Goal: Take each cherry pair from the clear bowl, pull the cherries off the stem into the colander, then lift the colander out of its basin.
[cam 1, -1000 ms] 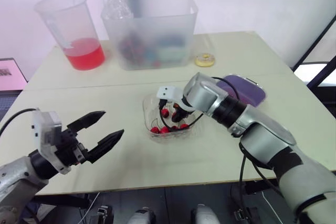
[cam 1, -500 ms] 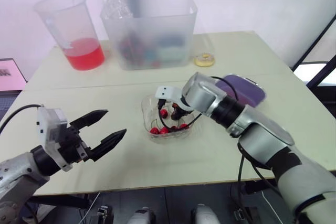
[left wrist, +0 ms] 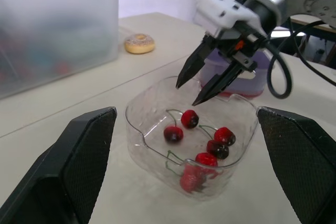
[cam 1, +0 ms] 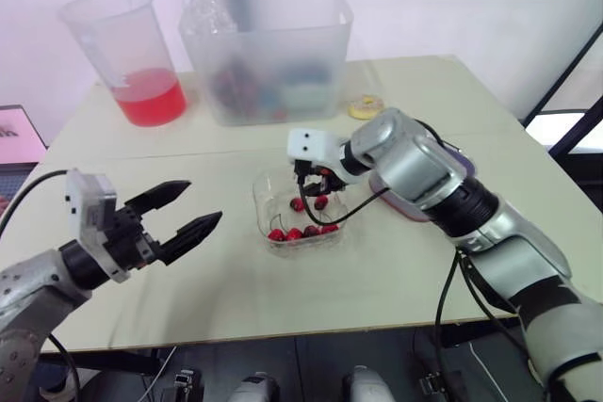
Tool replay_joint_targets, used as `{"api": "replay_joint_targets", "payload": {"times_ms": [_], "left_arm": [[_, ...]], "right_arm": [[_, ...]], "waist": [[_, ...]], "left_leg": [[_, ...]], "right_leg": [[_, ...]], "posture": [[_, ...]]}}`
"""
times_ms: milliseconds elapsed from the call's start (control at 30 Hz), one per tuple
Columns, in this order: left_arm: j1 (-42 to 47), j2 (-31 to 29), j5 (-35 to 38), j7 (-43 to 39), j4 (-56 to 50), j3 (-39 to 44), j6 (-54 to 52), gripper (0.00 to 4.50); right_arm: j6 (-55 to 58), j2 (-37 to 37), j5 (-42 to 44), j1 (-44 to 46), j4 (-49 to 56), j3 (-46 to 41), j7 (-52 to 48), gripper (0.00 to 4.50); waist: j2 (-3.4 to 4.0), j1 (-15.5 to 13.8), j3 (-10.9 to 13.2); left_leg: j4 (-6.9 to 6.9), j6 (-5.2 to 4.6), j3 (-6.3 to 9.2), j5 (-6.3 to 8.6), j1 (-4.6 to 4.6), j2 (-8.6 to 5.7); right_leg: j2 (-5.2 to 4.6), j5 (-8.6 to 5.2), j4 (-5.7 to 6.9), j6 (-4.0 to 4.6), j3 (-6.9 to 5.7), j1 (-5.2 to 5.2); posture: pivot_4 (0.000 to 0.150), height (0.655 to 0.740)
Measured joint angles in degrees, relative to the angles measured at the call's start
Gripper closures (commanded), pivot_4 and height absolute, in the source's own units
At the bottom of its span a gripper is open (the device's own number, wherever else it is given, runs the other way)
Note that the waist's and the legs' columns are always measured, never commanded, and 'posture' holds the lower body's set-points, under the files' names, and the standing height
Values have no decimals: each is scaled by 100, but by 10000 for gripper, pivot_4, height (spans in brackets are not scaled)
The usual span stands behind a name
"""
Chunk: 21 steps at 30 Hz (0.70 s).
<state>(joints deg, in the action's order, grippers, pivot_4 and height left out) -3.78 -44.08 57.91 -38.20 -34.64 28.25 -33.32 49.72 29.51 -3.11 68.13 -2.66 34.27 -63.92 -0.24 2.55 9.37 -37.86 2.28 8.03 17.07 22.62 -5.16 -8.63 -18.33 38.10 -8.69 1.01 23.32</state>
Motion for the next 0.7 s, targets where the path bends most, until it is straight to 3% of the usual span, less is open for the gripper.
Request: {"api": "replay_joint_targets", "payload": {"times_ms": [267,467,700], "left_arm": [[292,-86,-113,-221,286,-233,-7,0],[331,-104,-244,-307,309,-327,-7,0],[296,-92,-366,-307,287,-437,-7,0]], "right_arm": [[-153,-245,17,-200,27,-171,281,25756],[1025,-529,-281,-58,-907,351,549,25756],[1087,-540,-506,85,-1064,838,526,25756]], "waist": [[-1,3,0],[0,10,0],[0,12,0]], "left_leg": [[0,0,0,0,0,0],[1,2,1,-1,-3,0],[7,2,1,-1,-3,0]], "right_leg": [[-1,0,0,0,0,0],[0,0,1,0,1,0],[-1,0,-1,0,0,2]], "posture": [[1500,7400],[1500,7400],[1500,7400]]}}
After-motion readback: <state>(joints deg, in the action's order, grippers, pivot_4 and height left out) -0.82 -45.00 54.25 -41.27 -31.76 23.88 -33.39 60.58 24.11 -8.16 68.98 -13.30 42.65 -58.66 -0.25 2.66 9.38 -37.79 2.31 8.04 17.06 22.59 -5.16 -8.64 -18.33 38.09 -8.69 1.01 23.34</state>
